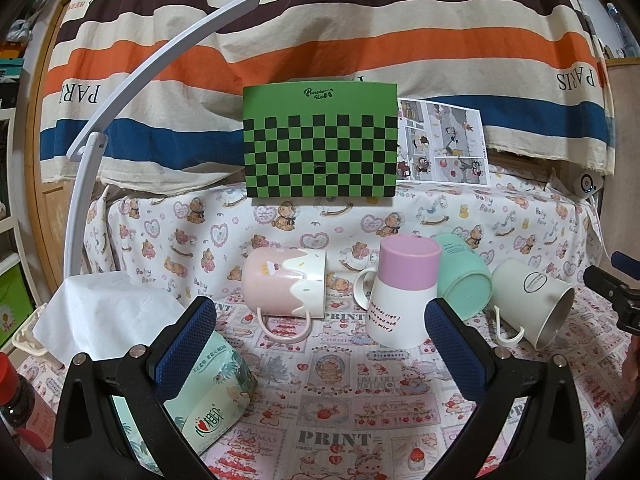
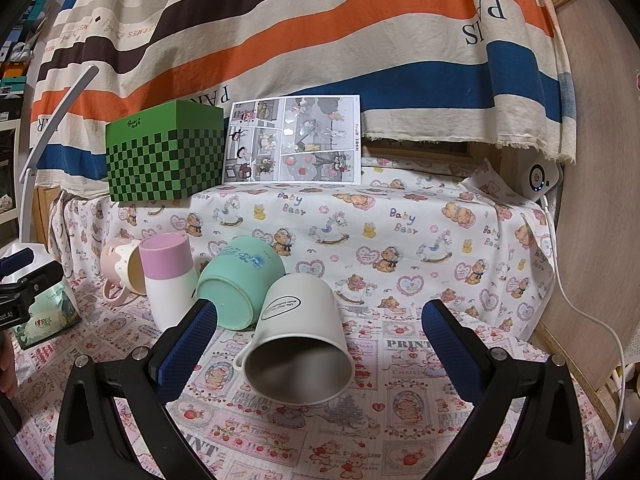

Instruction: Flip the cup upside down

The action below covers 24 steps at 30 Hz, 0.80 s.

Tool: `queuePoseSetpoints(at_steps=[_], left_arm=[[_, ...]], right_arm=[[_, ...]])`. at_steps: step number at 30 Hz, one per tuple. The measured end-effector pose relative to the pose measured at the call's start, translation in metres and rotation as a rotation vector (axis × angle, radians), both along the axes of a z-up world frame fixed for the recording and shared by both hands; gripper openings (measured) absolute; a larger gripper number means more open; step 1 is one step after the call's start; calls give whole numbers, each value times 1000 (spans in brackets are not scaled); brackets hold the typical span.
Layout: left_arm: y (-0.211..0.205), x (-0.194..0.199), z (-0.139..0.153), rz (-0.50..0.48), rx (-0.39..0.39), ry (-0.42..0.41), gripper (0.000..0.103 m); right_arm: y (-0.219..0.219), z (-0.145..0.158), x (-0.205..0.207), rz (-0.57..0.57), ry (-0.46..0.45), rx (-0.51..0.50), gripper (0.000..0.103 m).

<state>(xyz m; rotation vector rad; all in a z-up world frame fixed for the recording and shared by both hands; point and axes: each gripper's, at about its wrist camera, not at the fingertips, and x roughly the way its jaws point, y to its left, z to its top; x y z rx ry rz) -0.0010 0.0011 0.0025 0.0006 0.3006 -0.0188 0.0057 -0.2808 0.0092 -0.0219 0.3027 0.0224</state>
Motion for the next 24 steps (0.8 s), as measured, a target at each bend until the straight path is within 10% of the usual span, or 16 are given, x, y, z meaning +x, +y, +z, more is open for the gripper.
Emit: queuePoseSetpoints(at_steps=[24], left_arm=[[-1, 0, 0, 24, 2, -2, 103]], right_arm=[[3, -3, 1, 11, 21, 3, 103]])
